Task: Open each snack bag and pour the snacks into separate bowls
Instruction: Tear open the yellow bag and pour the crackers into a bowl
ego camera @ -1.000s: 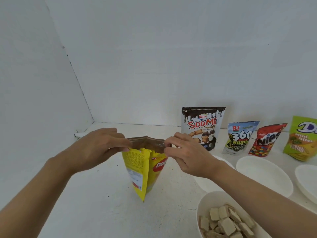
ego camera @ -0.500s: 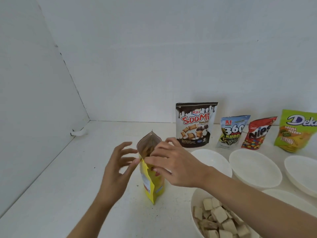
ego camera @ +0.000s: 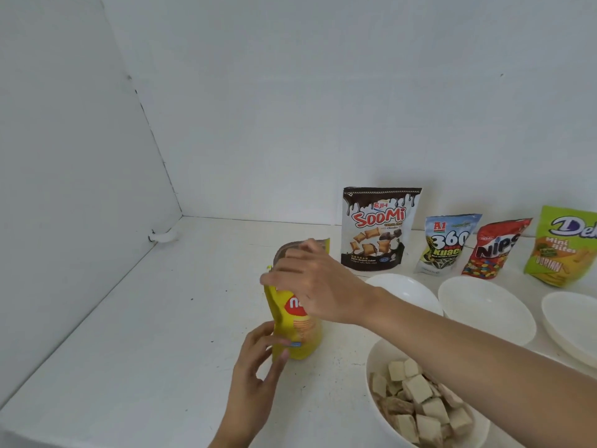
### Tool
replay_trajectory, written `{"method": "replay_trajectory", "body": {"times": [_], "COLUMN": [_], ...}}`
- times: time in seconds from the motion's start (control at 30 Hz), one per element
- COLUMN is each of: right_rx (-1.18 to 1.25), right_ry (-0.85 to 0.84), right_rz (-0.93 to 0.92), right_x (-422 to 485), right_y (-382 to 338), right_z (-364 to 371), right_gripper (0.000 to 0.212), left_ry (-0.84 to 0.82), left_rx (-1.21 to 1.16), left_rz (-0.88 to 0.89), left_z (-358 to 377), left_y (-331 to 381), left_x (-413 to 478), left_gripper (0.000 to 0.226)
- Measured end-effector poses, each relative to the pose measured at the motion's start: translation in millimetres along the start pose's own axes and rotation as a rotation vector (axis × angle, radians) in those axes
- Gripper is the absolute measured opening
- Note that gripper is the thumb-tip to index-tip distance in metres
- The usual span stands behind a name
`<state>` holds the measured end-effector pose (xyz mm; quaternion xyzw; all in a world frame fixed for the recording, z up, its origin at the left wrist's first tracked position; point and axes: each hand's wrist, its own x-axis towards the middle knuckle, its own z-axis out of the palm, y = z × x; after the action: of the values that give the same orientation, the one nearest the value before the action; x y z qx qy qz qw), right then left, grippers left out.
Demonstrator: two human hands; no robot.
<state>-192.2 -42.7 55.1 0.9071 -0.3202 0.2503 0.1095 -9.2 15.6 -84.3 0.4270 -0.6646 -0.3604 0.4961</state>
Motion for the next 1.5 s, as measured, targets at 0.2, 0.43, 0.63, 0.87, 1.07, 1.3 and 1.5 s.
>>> {"method": "replay_trajectory", "body": {"times": [0.2, 0.43, 0.63, 0.87, 1.07, 1.3, 1.5], "right_rx": [0.121, 0.279, 0.466, 0.707, 0.862, 0.964, 0.872], "right_ry": [0.267, 0.331, 0.352, 0.478, 0.592, 0.715, 0.666], "right_rz": [0.155, 0.270, 0.455, 0.639, 0.747, 0.884, 0.816], "right_x": [21, 27, 18, -15, -53, -108, -169], "right_y": [-4, 0, 1, 12, 19, 28, 34], "right_z": [-8, -26, -51, -91, -133, -170, -192], "right_gripper": [0.028, 0.017, 0.017, 0.017, 0.019, 0.019, 0.018], "left_ry": [0.036, 0.019, 0.084, 0.056, -0.060, -0.032, -0.037], "left_rx": [0.006, -0.322, -0.424, -0.601, -0.815, -0.588, -0.567], "left_rz": [0.006, -0.080, -0.121, -0.169, -0.157, -0.086, -0.082], "left_z": [-20, -32, -11, 16, 54, 98, 119], "left_y": [2, 21, 33, 54, 83, 120, 150], "left_x": [19, 44, 45, 50, 54, 46, 33], "left_gripper": [0.024, 0.022, 0.031, 0.050, 0.055, 0.047, 0.046]}}
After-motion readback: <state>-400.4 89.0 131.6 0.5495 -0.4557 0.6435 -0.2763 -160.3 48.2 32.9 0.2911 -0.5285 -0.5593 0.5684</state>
